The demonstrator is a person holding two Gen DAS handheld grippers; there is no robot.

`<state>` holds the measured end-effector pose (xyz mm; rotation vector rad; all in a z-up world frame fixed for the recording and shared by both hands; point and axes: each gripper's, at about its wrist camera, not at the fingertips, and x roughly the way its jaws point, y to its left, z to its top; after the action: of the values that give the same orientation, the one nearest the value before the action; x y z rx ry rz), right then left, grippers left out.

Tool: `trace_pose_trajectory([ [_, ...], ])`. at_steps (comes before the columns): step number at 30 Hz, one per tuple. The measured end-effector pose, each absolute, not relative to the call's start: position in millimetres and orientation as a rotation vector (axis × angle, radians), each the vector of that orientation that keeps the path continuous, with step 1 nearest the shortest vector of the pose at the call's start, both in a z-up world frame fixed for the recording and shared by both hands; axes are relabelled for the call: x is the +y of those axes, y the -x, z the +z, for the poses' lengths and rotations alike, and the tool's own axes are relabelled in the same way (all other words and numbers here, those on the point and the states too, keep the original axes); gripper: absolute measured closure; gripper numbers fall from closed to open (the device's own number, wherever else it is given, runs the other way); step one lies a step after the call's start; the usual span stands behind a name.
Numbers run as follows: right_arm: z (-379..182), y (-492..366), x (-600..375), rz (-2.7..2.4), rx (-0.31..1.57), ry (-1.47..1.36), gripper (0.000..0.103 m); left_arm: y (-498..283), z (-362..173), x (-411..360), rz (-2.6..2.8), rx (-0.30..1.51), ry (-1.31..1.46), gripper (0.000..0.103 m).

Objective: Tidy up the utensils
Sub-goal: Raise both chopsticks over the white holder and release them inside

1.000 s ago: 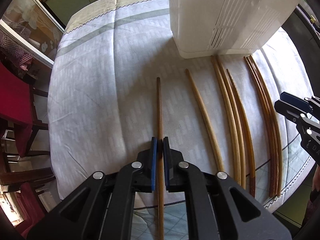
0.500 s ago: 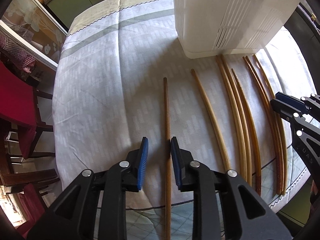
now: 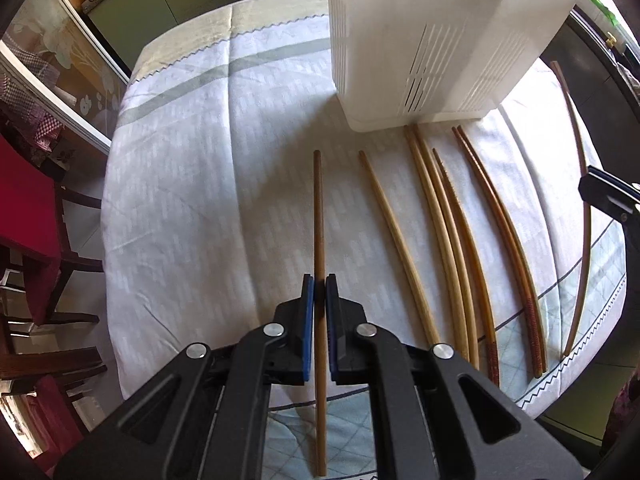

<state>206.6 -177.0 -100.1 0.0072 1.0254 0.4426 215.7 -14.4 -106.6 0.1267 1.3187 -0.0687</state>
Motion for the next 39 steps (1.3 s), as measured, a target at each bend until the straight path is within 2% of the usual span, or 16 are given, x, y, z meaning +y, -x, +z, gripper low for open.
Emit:
trace_pose_trajectory([
  [6, -64, -187, -198, 0.462, 0.923, -0.051, 0.096, -199, -66, -9, -0.071, 1.21, -0.112, 0.097],
  [15, -30, -161, -228, 0.474, 0.87, -0.062, 0.096, -172, -21, -11, -0.094, 1.09, -0.119, 0.097],
  [39, 6, -146, -227, 0.5, 0.79, -0.055, 0.096, -158, 15, -8, -0.135, 0.978, -0.094, 0.097],
])
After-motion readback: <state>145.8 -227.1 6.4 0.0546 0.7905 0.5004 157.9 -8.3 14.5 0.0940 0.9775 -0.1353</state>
